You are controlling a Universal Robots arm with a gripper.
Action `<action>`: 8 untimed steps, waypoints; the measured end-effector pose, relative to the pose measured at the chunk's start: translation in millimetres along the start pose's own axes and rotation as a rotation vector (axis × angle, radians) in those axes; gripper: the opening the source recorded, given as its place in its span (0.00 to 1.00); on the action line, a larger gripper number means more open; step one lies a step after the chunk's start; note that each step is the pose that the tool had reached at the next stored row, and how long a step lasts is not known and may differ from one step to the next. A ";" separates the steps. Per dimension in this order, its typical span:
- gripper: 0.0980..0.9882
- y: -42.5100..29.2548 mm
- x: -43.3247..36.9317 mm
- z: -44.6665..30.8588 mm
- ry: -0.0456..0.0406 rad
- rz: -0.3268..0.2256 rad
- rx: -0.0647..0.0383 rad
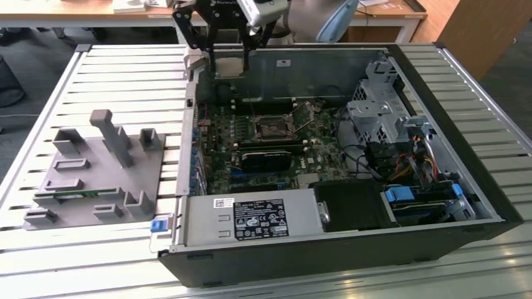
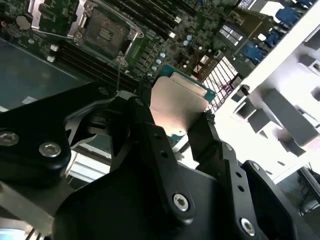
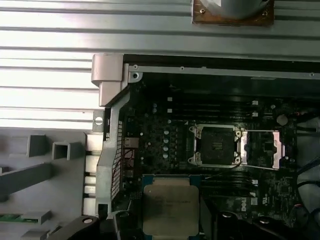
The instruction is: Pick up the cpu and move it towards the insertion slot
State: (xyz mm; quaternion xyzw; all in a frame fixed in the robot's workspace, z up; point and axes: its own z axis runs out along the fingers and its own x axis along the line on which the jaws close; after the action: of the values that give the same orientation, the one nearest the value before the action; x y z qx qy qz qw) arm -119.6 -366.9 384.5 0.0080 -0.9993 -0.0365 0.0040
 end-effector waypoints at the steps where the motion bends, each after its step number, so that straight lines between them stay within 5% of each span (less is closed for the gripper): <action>1: 0.50 0.5 -3.7 0.1 0.0000 0.000 0.000; 8: 0.50 3.5 -30.1 0.6 0.0000 0.000 0.000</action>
State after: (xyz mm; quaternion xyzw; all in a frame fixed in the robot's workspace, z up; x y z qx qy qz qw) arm -89.6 -362.9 383.9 0.0080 -0.9993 -0.0365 0.0040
